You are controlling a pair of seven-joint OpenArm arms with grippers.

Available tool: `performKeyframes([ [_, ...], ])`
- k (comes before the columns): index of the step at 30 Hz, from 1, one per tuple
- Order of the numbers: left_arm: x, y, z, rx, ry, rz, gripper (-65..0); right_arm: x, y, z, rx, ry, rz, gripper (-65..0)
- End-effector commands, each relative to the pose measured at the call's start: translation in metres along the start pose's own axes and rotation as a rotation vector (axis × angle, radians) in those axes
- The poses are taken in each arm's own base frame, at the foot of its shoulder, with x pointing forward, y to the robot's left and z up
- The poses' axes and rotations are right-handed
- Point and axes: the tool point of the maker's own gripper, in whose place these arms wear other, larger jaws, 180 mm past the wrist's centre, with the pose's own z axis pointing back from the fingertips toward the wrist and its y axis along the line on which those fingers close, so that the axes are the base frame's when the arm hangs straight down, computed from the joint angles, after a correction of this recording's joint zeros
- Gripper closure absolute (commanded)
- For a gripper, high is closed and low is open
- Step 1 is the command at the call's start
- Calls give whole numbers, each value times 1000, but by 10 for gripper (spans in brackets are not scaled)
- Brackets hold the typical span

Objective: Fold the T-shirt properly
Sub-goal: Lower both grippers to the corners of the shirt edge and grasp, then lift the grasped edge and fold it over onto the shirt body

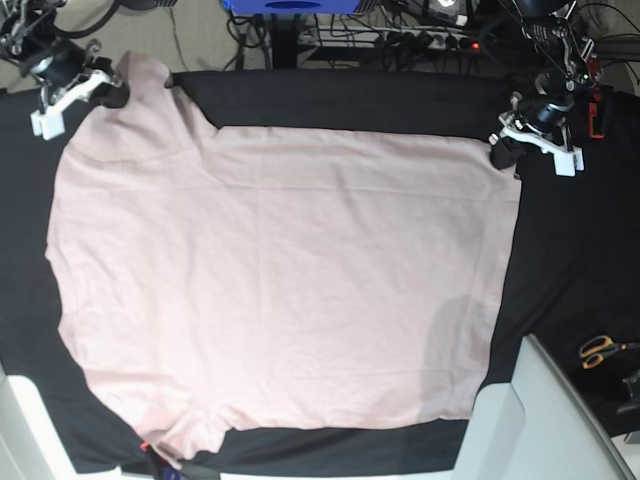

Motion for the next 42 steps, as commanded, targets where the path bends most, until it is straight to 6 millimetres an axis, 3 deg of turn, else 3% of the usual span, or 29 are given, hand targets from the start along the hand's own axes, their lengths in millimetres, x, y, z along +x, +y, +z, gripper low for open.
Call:
performKeyframes([
  [1, -3, 7, 8, 22, 36, -28, 0, 7, 1, 6, -13, 2, 53, -2],
  [6, 18, -4, 17, 18, 37, -113, 0, 37, 18, 21, -28, -36, 169, -2],
  [13, 46, -9, 16, 58, -14, -116, 0, 80, 25, 23, -31, -77, 237, -2],
  [25, 97, -37, -11, 46, -58, -70, 0, 159, 19, 19, -27, -136, 274, -2],
  [32, 105, -74, -34, -20, -41, -113, 0, 193, 12, 16, -15, -154, 250, -2],
  [37, 108, -73, -50, -14, -28, -32, 0, 217, 7, 12, 5, -180, 212, -2],
  [42, 127, -75, -50, 0, -65, -18, 0, 231, 13, 2, 35, -180, 205, -2],
])
